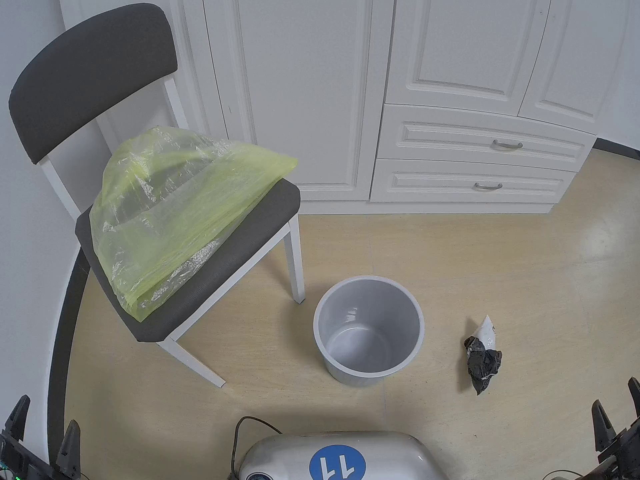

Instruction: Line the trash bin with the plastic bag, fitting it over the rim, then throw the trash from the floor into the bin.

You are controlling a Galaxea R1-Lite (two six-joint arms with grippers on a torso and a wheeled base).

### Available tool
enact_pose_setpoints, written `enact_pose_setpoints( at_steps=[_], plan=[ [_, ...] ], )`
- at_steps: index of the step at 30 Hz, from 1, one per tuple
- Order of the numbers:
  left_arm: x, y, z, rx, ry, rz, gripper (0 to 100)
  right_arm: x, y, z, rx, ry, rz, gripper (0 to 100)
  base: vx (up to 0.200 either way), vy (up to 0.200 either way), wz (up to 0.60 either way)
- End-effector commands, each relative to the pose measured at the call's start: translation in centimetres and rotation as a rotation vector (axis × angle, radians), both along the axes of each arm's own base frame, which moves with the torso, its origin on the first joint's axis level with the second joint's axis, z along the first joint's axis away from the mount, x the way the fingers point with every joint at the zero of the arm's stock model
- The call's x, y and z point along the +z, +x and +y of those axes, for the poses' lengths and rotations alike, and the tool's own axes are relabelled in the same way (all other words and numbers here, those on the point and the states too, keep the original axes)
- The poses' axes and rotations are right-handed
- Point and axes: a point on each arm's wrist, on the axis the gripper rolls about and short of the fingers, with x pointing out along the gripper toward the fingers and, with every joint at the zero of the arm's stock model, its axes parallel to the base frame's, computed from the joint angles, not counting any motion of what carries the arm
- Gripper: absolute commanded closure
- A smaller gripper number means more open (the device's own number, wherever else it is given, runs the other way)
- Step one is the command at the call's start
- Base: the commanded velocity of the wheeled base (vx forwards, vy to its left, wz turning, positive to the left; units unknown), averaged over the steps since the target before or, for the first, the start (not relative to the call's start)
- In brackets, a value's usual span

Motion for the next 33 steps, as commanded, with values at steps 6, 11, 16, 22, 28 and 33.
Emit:
enact_pose_setpoints(
  at_steps=[6,11,16,22,28,33],
  plan=[
    [-0.35,0.00,0.00,0.000,0.000,0.000,0,-0.52,0.01,0.00,0.000,-0.003,0.001,0,0.000,0.000,0.00],
    [-0.35,0.00,0.00,0.000,0.000,0.000,0,-0.52,0.01,0.00,0.002,-0.006,0.001,0,0.000,0.000,0.00],
    [-0.38,-0.02,-0.02,-0.009,0.017,-0.003,0,-0.51,0.01,0.01,0.000,-0.006,0.000,0,0.000,0.000,0.00],
    [-0.39,0.00,-0.02,-0.009,0.017,-0.004,0,-0.54,0.01,0.02,0.003,-0.042,0.003,0,0.000,0.000,0.00],
    [-0.33,0.00,-0.02,-0.006,0.015,-0.010,0,-0.52,0.01,0.01,0.000,-0.020,0.001,0,0.000,0.000,0.00],
    [-0.33,0.00,0.00,-0.002,0.006,-0.010,0,-0.52,0.01,0.00,0.002,-0.002,0.001,0,0.000,0.000,0.00]
  ],
)
